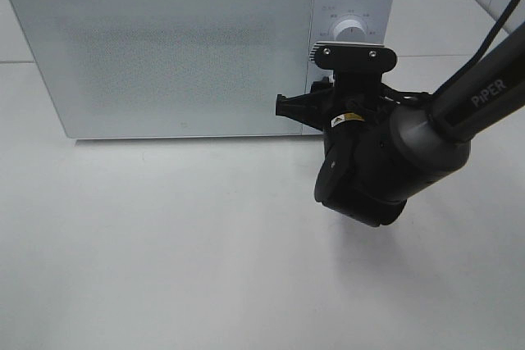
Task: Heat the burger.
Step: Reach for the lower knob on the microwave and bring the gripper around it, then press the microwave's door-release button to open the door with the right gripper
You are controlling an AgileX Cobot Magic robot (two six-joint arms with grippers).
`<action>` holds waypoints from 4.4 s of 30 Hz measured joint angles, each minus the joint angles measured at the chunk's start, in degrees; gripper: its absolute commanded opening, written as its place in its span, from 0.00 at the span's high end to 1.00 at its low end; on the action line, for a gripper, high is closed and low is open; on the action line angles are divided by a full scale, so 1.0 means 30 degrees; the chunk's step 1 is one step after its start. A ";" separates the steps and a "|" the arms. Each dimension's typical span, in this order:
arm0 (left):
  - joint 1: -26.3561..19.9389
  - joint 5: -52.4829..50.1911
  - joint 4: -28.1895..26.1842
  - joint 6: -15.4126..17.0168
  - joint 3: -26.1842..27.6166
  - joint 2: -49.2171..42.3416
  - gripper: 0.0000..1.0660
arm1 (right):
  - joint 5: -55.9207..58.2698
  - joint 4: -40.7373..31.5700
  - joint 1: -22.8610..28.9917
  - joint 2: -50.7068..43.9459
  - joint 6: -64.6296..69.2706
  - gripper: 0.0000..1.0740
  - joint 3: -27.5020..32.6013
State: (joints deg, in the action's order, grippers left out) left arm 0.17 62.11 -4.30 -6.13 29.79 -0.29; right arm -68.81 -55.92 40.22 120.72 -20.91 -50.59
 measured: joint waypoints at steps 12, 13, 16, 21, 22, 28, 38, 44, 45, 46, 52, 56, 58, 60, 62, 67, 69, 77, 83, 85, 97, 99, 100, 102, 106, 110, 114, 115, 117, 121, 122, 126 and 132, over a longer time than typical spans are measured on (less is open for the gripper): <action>0.0000 0.0000 0.0000 0.0000 0.0000 0.0000 0.05 | 0.0000 0.0076 0.0000 0.0000 0.1394 0.95 0.0000; 0.0000 0.0000 0.0000 0.0000 0.0000 0.0000 0.05 | 0.0000 0.0076 0.0000 0.0000 0.1394 0.95 0.0000; 0.0000 0.0000 0.0000 0.0000 0.0000 0.0000 0.05 | 0.0000 0.0076 0.0000 0.0000 0.2235 0.95 0.0000; 0.0000 0.0000 0.0000 0.0000 0.0000 0.0000 0.05 | 0.0000 0.0095 0.0000 0.0000 0.3438 0.95 0.0000; 0.0000 0.0000 0.0000 0.0000 0.0000 0.0000 0.05 | -0.0019 0.0095 0.0000 0.0000 0.4202 0.95 0.0000; 0.0000 0.0000 0.0000 0.0000 0.0000 0.0000 0.05 | -0.0095 0.0306 -0.0019 0.0000 0.7315 0.95 0.0038; 0.0000 0.0000 0.0000 0.0000 0.0000 0.0000 0.05 | -0.0134 0.0554 -0.0076 0.0019 1.3331 0.95 0.0153; 0.0000 0.0000 0.0000 0.0000 0.0000 0.0000 0.05 | -0.0134 0.0802 -0.0115 0.0019 1.6367 0.95 0.0248; 0.0000 0.0000 0.0000 0.0000 0.0000 0.0000 0.05 | -0.0134 0.0802 -0.0115 0.0019 1.6367 0.95 0.0248; 0.0000 0.0000 0.0000 0.0000 0.0000 0.0000 0.05 | -0.0134 0.0840 -0.0115 0.0019 1.6960 0.95 0.0248; 0.0000 0.0000 0.0000 0.0000 0.0000 0.0000 0.05 | -0.0153 0.0898 -0.0115 0.0019 1.8831 0.95 0.0267; 0.0000 0.0000 0.0000 0.0000 0.0000 0.0000 0.05 | -0.0153 0.0898 -0.0115 0.0019 2.1295 0.95 0.0267; 0.0000 0.0000 0.0000 0.0000 0.0000 0.0000 0.05 | -0.0153 0.0898 -0.0115 0.0019 2.1715 0.95 0.0267; 0.0000 0.0000 0.0000 0.0000 0.0000 0.0000 0.05 | -0.0172 0.0898 -0.0115 0.0038 2.3243 0.95 0.0267; 0.0000 0.0000 0.0000 0.0000 0.0000 0.0000 0.05 | -0.0248 0.0917 -0.0115 0.0057 2.4370 0.95 0.0267; 0.0000 0.0000 0.0000 0.0000 0.0000 0.0000 0.05 | -0.0248 0.0936 -0.0115 0.0057 2.6452 0.95 0.0267; 0.0000 0.0000 0.0000 0.0000 0.0000 0.0000 0.05 | -0.0248 0.0993 -0.0115 0.0076 2.7426 0.95 0.0286; 0.0000 0.0000 0.0000 0.0000 0.0000 0.0000 0.05 | -0.0401 0.1261 -0.0134 0.0191 3.1513 0.95 0.0363; 0.0000 0.0000 0.0000 0.0000 0.0000 0.0000 0.05 | -0.0401 0.1375 -0.0172 0.0191 3.4034 0.95 0.0363; 0.0000 0.0000 0.0000 0.0000 0.0000 0.0000 0.05 | -0.0382 0.1432 -0.0172 0.0191 3.4836 0.95 0.0401; 0.0000 0.0000 0.0000 0.0000 0.0000 0.0000 0.05 | -0.0401 0.1566 -0.0210 0.0191 3.5390 0.94 0.0420; 0.0000 0.0000 0.0000 0.0000 0.0000 0.0000 0.05 | -0.0401 0.1566 -0.0210 0.0191 3.5371 0.93 0.0420; 0.0000 0.0000 0.0000 0.0000 0.0000 0.0000 0.05 | -0.0401 0.1566 -0.0210 0.0191 3.5313 0.91 0.0420; 0.0000 0.0000 0.0000 0.0000 0.0000 0.0000 0.05 | -0.0401 0.1585 -0.0210 0.0191 3.5199 0.87 0.0420; 0.0000 0.0000 0.0000 0.0000 0.0000 0.0000 0.05 | -0.0401 0.1604 -0.0210 0.0191 3.4779 0.72 0.0420; 0.0000 0.0000 0.0000 0.0000 0.0000 0.0000 0.05 | -0.0401 0.1604 -0.0210 0.0191 3.4301 0.61 0.0420; 0.0000 0.0000 0.0000 0.0000 0.0000 0.0000 0.05 | -0.0439 0.2082 -0.0229 0.0191 3.3327 0.48 0.0554; 0.0000 0.0000 0.0000 0.0000 0.0000 0.0000 0.05 | -0.0382 0.3228 -0.0229 0.0172 3.2735 0.43 0.0745; 0.0000 0.0000 0.0000 0.0000 0.0000 0.0000 0.05 | -0.0382 0.3858 -0.0172 0.0019 3.2162 0.39 0.1050; 0.0000 0.0000 0.0000 0.0000 0.0000 0.0000 0.05 | -0.0344 0.4125 -0.0172 -0.0420 3.1341 0.35 0.1719; 0.0000 0.0000 0.0000 0.0000 0.0000 0.0000 0.05 | -0.0344 0.4163 -0.0172 -0.0859 3.0844 0.35 0.2235; 0.0000 0.0000 0.0000 0.0000 0.0000 0.0000 0.05 | -0.0306 0.4240 -0.0172 -0.1509 3.0080 0.35 0.3113; 0.0000 0.0000 0.0000 0.0000 0.0000 0.0000 0.05 | 0.0458 0.5099 -0.0172 -0.2884 2.8228 0.35 0.4851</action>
State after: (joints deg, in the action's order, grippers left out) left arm 0.17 62.11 -4.30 -6.13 29.79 -0.29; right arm -67.44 -40.62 39.71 112.07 63.77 -36.04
